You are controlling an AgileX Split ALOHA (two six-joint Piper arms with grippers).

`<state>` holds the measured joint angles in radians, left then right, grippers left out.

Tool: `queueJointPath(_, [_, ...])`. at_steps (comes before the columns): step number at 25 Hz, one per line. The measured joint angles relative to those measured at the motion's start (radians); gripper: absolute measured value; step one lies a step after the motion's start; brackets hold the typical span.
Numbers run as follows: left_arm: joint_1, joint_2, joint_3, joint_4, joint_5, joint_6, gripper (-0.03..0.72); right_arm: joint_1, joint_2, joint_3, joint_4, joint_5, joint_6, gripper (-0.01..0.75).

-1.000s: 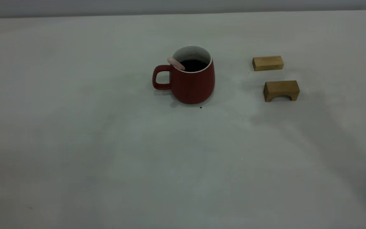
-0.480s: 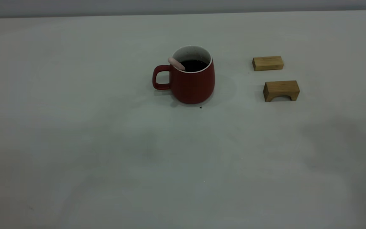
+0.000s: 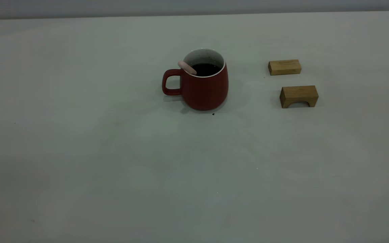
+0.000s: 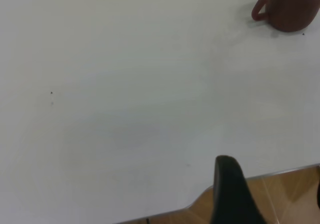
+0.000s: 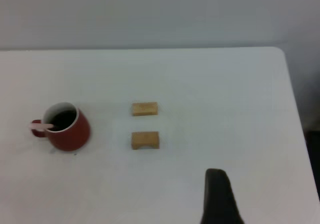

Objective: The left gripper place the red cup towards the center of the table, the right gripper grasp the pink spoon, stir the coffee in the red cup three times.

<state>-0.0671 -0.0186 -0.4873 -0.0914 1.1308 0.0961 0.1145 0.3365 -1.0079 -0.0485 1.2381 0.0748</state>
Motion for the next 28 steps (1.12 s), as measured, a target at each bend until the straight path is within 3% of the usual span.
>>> queueJointPath(6, [0.000, 0.000, 0.000, 0.000, 0.000, 0.000, 0.482, -0.059, -0.258, 0.259, 0.002, -0.004, -0.026, 0.535])
queueJointPath(13, [0.000, 0.000, 0.000, 0.000, 0.000, 0.000, 0.482, -0.065, -0.318, 0.509, 0.003, -0.115, -0.063, 0.535])
queueJointPath(28, [0.000, 0.000, 0.000, 0.000, 0.000, 0.000, 0.482, -0.065, -0.318, 0.539, 0.002, -0.111, -0.081, 0.535])
